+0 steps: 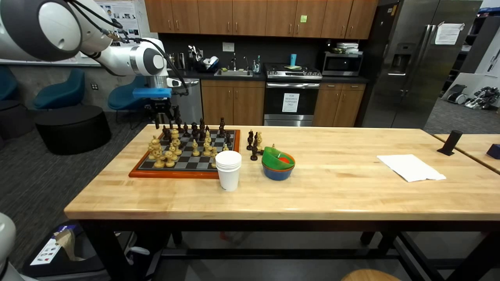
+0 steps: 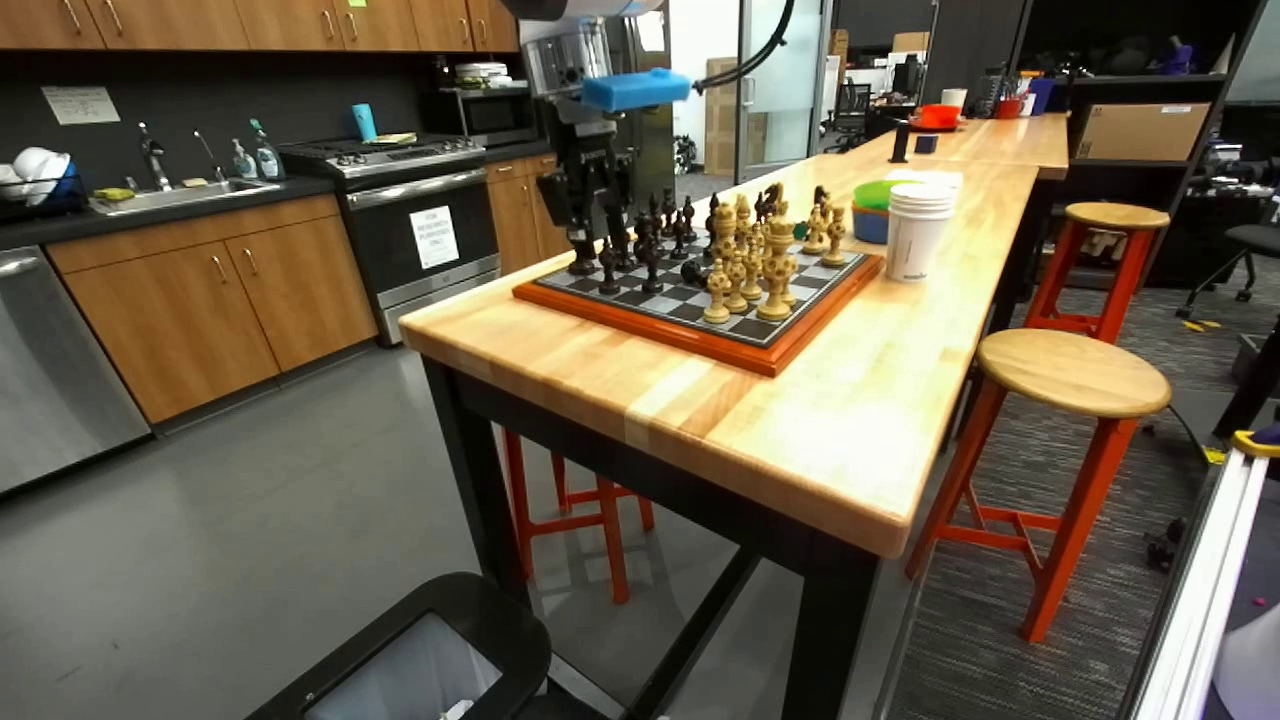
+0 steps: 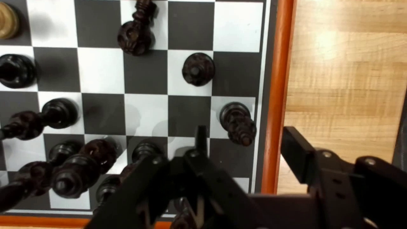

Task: Move the dark brown chess pieces forward

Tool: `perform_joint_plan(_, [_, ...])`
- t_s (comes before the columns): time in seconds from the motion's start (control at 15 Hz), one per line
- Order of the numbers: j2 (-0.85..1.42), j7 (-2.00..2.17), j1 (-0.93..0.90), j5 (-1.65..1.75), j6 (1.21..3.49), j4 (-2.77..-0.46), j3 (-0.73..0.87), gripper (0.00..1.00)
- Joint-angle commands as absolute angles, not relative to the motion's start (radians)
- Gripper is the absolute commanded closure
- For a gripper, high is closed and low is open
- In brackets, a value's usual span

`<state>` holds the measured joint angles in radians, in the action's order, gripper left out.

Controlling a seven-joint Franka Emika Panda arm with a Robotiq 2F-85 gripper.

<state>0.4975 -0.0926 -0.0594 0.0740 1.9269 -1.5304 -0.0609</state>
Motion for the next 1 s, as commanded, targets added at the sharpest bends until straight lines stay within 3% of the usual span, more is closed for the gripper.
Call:
perform_joint_plan(0.0, [0.463,-0.092,-0.067,0.08,1.906,-1.524,-0.058,0.09])
perform_joint_plan(0.13, [0.439,-0.102,-0.066,0.072,1.916,-1.531,-0.064,0.0])
perform_joint_plan(0.93, [0.243,-0.41,-0.022,-0.012,1.985,-1.629,-0.104,0.0])
